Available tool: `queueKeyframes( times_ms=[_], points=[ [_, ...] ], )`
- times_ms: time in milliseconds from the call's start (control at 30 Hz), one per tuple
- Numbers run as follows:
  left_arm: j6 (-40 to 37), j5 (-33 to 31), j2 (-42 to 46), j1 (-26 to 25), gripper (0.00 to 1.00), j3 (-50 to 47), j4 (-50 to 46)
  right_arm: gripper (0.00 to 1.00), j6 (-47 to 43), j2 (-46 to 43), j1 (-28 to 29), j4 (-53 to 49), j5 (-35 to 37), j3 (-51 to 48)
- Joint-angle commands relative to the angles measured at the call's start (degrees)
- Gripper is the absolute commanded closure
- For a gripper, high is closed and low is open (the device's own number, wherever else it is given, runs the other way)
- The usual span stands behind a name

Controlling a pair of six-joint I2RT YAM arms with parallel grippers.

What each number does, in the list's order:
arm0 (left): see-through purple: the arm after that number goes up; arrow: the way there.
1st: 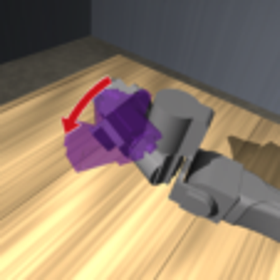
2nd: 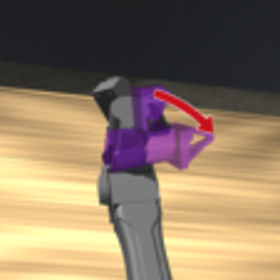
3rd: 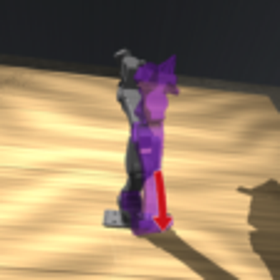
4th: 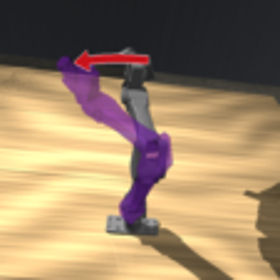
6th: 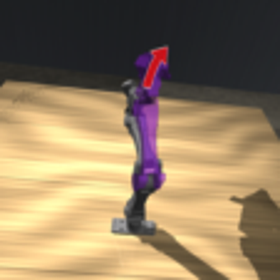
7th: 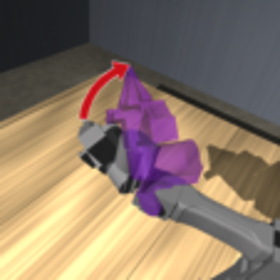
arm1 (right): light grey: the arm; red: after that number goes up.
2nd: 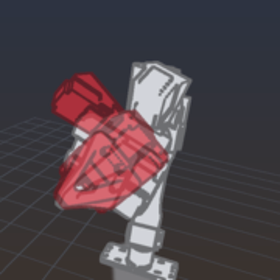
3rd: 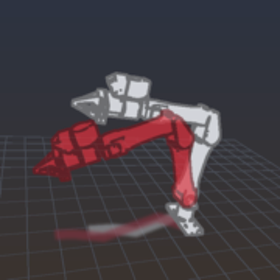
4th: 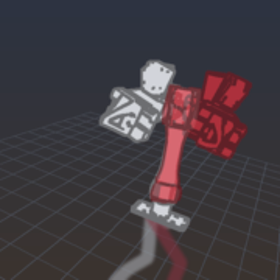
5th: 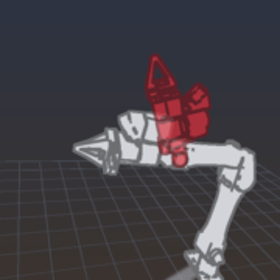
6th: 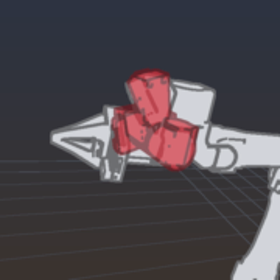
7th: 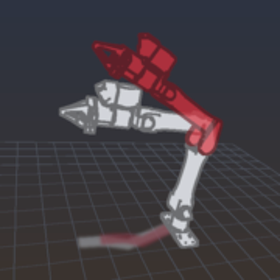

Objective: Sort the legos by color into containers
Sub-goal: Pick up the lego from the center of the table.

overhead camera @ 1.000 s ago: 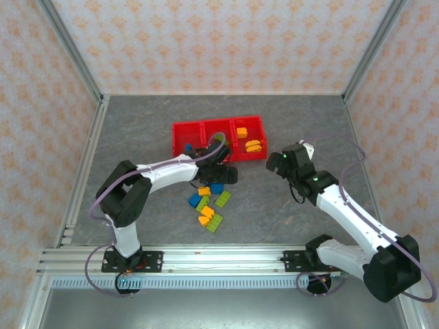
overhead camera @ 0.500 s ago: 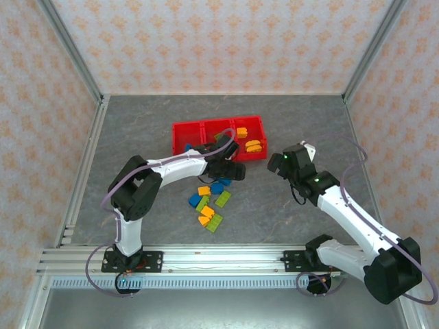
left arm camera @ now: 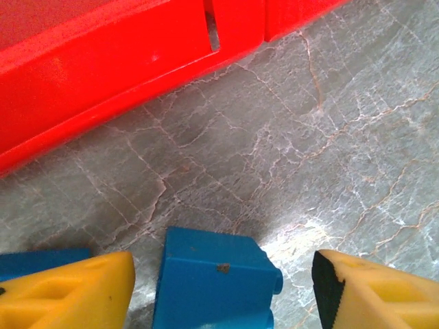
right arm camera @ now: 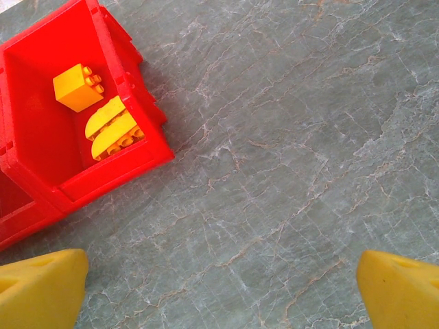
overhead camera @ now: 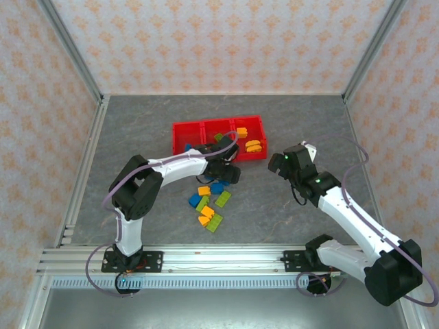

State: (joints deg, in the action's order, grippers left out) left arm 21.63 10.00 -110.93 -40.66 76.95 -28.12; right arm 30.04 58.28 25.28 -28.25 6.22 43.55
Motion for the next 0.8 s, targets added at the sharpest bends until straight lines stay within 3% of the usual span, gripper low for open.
queueKeyframes(
  times_ms=[0,333,633,767],
  points=[
    [-2.1,-3.2,0.9,-1.3,0.29,0.6,-2.5,0.0,0.9,0.2,-0.4,-1.1,1.9,-0.7],
    [-3.3,-6.9,-1.1,-2.3,0.27,2.7,-5.7,0.0,1.2,0.5,-0.4,-1.0,1.5,-0.6],
    [-3.3,-7.1,-4.7,-2.3,0.31,4.9,-7.1,0.0,1.2,0.5,-0.4,-1.3,1.5,-0.7],
    [-4.0,-7.4,-6.7,-2.3,0.38,7.3,-7.9,0.0,1.0,0.8,-0.4,-0.9,1.3,-0.5]
  ],
)
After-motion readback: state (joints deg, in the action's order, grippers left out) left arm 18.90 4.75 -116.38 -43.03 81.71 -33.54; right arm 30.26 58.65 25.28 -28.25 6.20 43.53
